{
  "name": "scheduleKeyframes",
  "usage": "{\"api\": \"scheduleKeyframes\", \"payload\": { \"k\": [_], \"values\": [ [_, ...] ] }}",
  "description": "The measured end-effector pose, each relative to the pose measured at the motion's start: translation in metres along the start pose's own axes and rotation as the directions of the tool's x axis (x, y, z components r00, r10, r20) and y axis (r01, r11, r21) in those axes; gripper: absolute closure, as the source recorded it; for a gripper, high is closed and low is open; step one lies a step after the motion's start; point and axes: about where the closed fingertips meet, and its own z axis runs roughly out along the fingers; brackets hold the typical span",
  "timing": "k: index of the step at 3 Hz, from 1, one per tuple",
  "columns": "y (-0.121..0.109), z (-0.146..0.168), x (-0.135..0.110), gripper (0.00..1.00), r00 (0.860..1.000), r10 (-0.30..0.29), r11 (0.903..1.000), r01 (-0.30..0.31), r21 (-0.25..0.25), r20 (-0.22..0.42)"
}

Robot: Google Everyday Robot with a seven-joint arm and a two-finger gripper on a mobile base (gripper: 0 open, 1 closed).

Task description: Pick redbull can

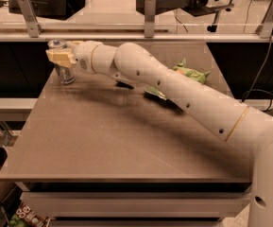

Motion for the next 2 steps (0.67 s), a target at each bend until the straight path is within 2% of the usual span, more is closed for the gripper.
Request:
{"api": "scheduleKeyframes", "payload": {
  "k": [2],
  "values": [
    [-0.0017, -0.0023, -0.0092, 1.0, 1.0, -0.021, 0.9998, 0.021, 0.001, 0.014]
  ]
}}
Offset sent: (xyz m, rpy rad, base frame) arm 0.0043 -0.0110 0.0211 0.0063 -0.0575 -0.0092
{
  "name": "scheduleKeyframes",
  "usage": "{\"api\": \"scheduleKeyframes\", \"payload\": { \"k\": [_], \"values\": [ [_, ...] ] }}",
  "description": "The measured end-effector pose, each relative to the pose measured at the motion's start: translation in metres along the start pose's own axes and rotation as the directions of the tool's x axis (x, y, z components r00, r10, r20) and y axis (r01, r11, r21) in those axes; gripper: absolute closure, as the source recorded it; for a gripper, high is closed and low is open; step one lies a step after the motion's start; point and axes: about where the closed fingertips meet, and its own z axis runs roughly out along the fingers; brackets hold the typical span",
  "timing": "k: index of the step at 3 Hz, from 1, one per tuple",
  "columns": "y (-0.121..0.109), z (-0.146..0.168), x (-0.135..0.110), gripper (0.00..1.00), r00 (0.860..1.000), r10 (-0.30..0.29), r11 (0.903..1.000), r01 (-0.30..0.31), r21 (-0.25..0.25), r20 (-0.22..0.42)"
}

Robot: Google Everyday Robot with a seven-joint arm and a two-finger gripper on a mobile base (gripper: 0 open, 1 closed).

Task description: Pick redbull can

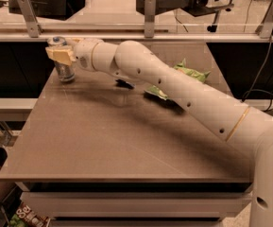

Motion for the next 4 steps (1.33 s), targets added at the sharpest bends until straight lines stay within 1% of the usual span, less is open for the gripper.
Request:
{"api": "scheduleKeyframes", "payload": {
  "k": [1, 2, 3, 4],
  "values": [
    [-0.007, -0.009, -0.022, 1.0, 0.999, -0.053, 0.9986, 0.053, 0.011, 0.01],
    [-0.014, -0.023, -0.051, 1.0, 0.991, -0.132, 0.9908, 0.132, 0.031, 0.012],
    [-0.018, -0.04, -0.083, 1.0, 0.977, -0.212, 0.976, 0.211, 0.055, 0.015],
    [-0.019, -0.052, -0.105, 1.0, 0.962, -0.272, 0.9603, 0.27, 0.07, 0.024]
  ]
}}
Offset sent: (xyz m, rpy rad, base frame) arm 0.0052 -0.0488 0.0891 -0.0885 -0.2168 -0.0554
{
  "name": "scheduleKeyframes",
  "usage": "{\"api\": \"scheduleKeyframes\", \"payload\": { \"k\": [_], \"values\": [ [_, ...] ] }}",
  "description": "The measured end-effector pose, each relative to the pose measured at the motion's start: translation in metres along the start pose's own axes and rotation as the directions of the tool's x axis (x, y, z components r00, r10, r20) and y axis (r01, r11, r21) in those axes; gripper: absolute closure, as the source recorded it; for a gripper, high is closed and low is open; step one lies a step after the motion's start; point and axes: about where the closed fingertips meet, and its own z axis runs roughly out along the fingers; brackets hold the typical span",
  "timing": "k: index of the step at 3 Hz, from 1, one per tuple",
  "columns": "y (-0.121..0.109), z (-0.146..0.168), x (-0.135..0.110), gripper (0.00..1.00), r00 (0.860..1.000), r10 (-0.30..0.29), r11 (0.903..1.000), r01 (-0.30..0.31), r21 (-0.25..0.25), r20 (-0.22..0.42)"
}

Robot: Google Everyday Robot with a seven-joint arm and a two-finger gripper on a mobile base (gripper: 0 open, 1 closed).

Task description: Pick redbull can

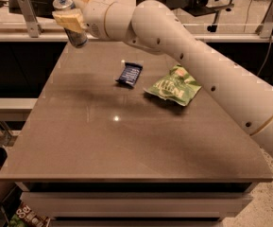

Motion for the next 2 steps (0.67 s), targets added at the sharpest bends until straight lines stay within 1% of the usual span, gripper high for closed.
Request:
{"api": "scheduleKeyframes", "payload": {
  "k": [1, 2],
  "values": [
    [-0.0046, -0.0057, -0.0145, 1.0, 0.999, -0.045, 0.999, 0.045, 0.006, 0.008],
    [-0.0049, -0.006, -0.0156, 1.0, 0.999, -0.048, 0.9988, 0.048, 0.006, 0.009]
  ]
}}
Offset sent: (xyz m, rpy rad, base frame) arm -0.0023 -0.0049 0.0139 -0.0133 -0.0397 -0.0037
